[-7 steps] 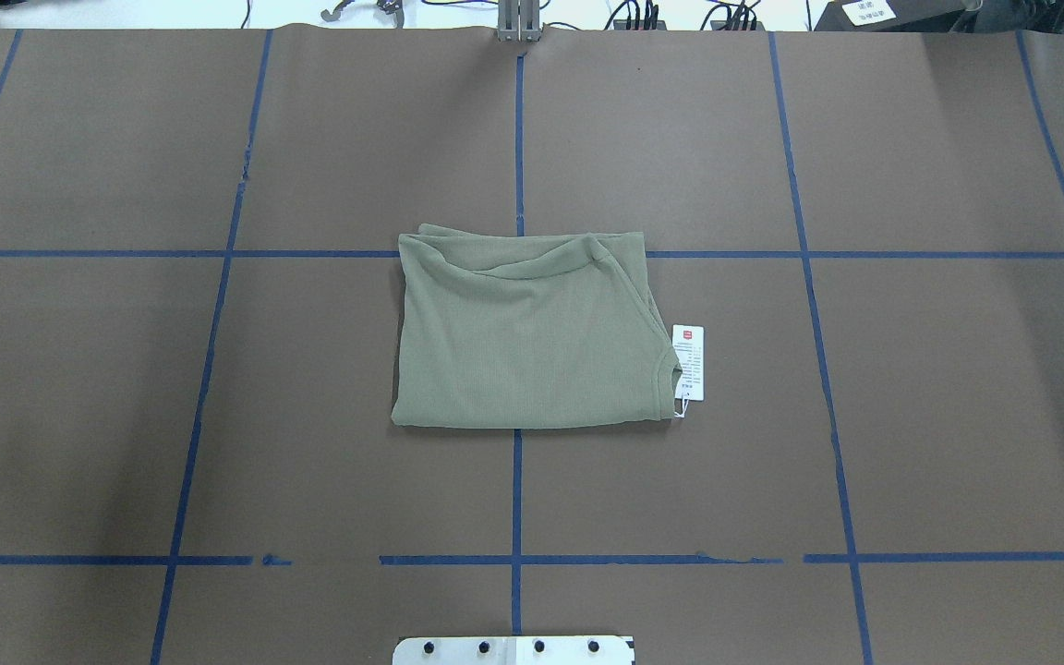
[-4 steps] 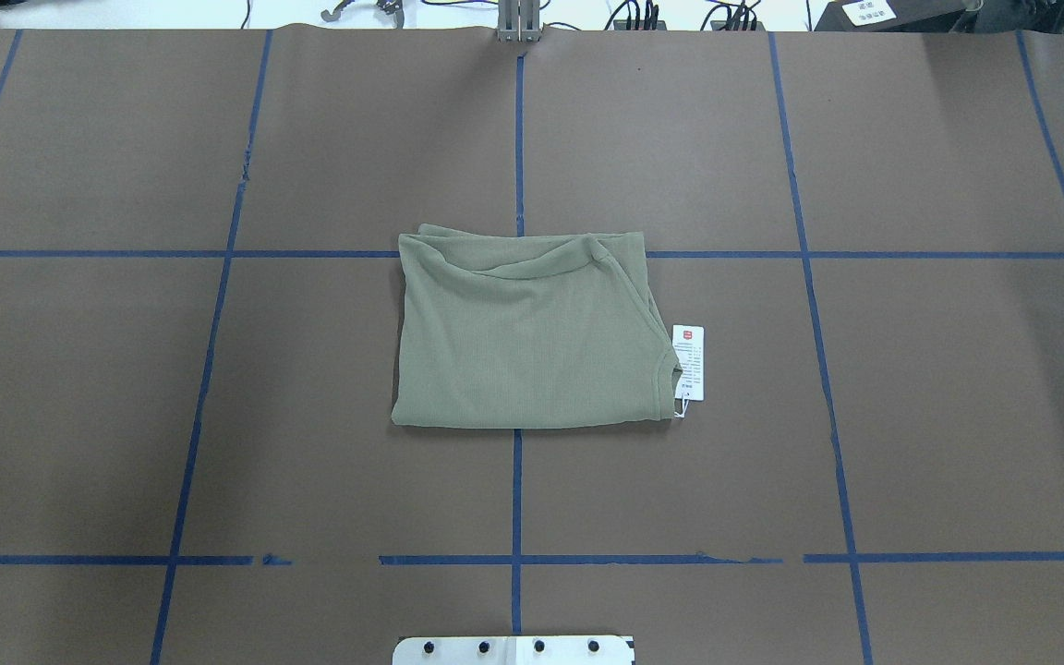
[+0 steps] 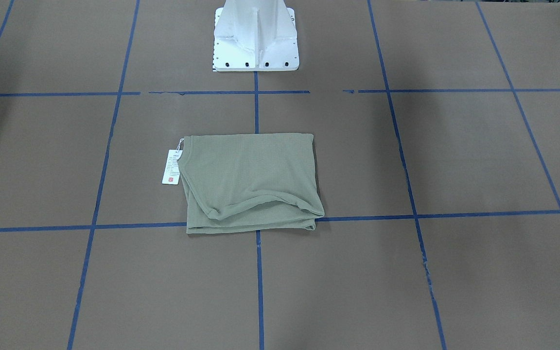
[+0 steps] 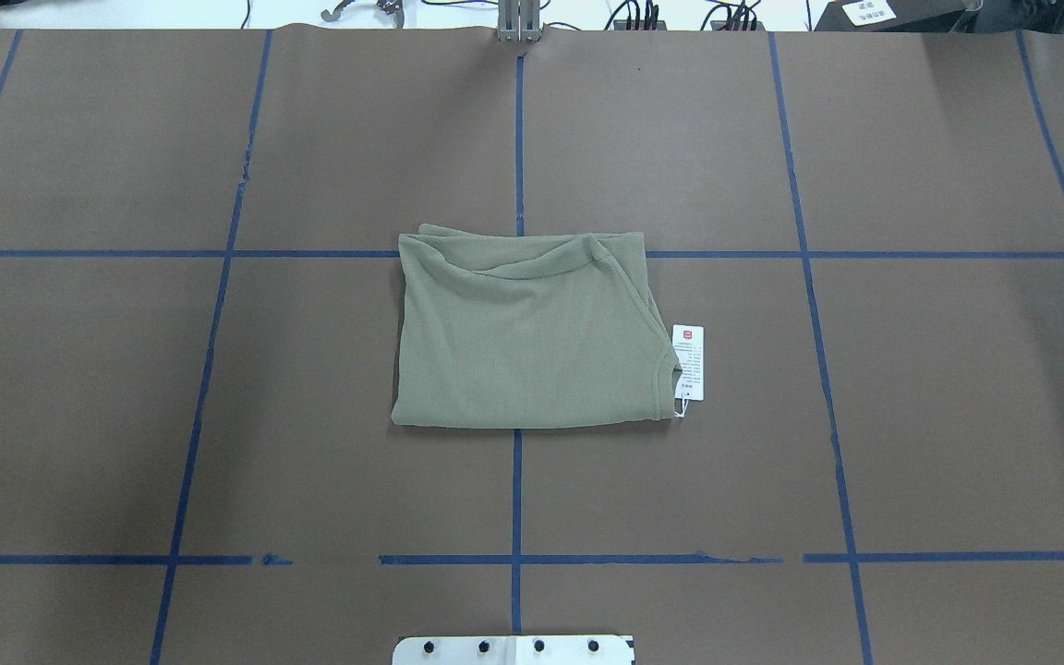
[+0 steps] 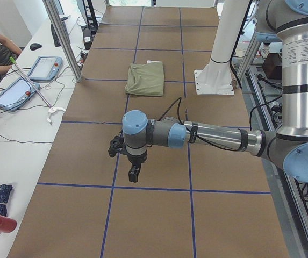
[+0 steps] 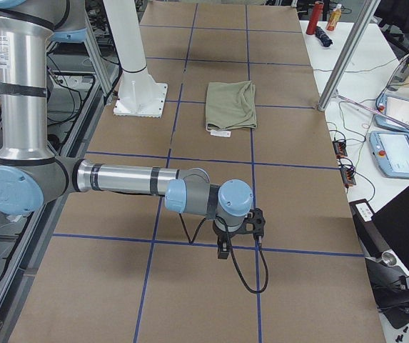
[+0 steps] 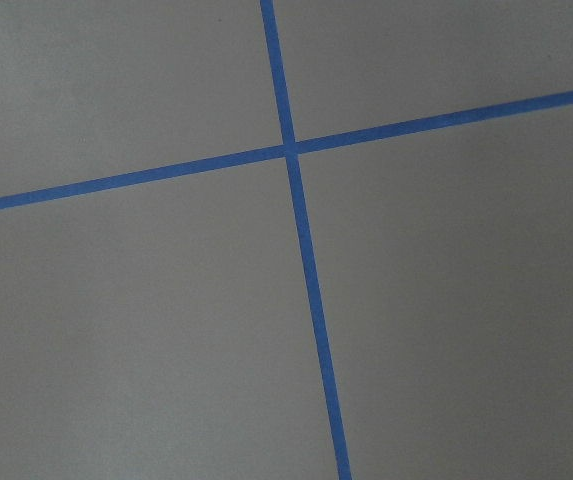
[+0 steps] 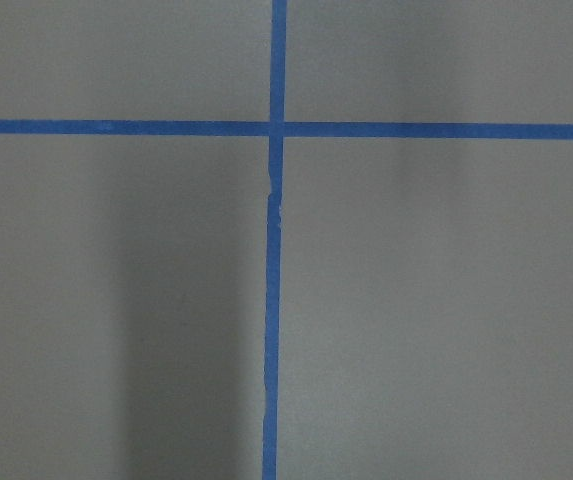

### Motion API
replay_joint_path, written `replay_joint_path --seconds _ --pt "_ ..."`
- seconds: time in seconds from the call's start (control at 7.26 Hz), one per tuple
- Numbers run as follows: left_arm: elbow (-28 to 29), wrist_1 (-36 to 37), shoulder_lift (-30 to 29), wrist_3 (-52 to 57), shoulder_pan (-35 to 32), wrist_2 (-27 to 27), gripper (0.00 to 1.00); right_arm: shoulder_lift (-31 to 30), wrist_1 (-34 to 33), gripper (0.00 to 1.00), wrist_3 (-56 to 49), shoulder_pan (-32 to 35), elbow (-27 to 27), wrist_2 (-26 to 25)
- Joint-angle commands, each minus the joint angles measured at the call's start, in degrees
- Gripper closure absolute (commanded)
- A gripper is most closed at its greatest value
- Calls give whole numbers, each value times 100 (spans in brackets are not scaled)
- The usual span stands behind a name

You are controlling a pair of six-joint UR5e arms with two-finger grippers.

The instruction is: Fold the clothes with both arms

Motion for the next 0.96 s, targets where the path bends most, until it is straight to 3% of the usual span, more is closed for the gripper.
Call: replay_joint_path --seconds 0.0,0.83 --pt "34 -53 -2 6 0 -4 0 -116 4 0 4 -4 182 -14" --pt "70 -62 15 -679 0 -13 0 -55 4 0 4 -4 173 -32"
